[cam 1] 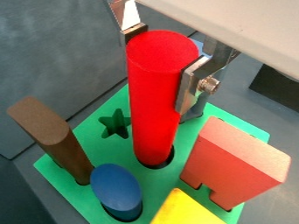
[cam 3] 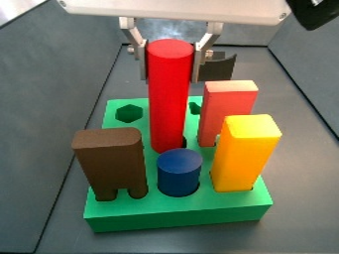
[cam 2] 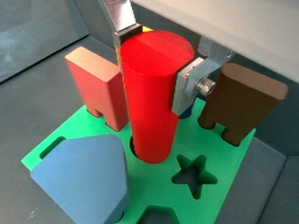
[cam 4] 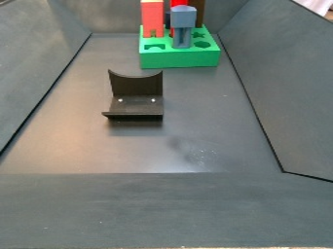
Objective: Pick up the round object. Move up. Move to above the board. Insert the round object.
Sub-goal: Insert the round object.
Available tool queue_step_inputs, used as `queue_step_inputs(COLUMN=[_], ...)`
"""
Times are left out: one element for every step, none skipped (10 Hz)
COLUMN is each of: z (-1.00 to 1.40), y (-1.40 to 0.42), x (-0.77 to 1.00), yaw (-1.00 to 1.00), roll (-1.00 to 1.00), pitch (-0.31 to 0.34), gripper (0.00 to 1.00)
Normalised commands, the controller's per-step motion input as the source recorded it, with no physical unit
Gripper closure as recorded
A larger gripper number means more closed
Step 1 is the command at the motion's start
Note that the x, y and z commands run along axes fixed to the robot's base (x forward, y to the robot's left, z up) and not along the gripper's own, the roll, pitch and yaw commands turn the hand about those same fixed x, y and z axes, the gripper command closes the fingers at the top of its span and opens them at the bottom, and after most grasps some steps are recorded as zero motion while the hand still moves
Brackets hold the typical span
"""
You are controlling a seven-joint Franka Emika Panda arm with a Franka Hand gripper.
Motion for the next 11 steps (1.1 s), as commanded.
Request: queue_step_inputs(z=[-0.39, -0.35, -0.34, -0.37, -0.37, -0.36, -0.39, -0.37, -0.13, 0.0, 0.0], y=[-0.01, -0.04, -0.02, 0.0, -0.02, -0.03, -0.01, -0.02, -0.01, 0.0, 0.0], x=[0.23, 0.41, 0.31, 0.11, 0.0, 0.0, 0.0, 0.0, 0.0, 0.0, 0.0], yaw=[0.0, -0.04, -0.04, 0.0, 0.0, 0.0, 0.0, 0.0, 0.0, 0.0, 0.0], roll=[0.0, -0.02, 0.0, 0.02, 0.06, 0.09, 0.14, 0.15, 0.0, 0.0, 0.0], pitch=[0.0, 0.0, 0.0, 0.0, 0.0, 0.0, 0.0, 0.0, -0.066, -0.036, 0.0], gripper=[1.0, 1.0, 1.0, 1.0, 1.0, 1.0, 1.0, 1.0, 1.0, 1.0, 1.0])
